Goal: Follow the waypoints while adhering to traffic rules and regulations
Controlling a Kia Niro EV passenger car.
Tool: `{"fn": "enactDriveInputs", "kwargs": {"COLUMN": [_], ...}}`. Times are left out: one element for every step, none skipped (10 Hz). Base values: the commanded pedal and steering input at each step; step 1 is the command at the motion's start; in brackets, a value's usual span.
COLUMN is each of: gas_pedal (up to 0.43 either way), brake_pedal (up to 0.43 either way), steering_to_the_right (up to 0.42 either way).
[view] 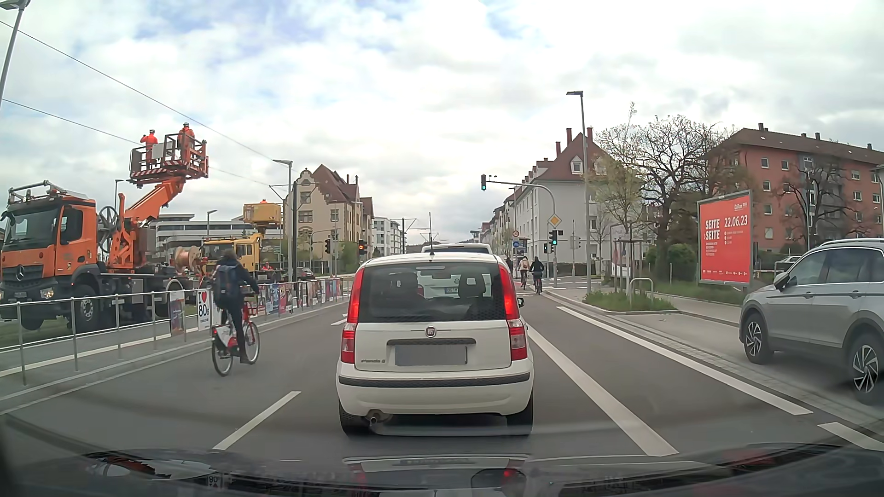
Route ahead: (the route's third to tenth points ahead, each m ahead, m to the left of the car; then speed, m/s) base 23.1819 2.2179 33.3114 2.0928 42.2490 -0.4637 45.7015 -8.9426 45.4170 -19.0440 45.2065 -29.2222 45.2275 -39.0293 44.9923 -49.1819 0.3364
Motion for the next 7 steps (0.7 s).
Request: {"fn": "enactDriveInputs", "kwargs": {"gas_pedal": [0.13, 0.157, 0.209, 0.22, 0.228, 0.248, 0.268], "brake_pedal": [0.0, 0.0, 0.0, 0.0, 0.0, 0.0, 0.0], "steering_to_the_right": [0.008, 0.006, 0.006, 0.007, 0.008, 0.01, 0.014]}}
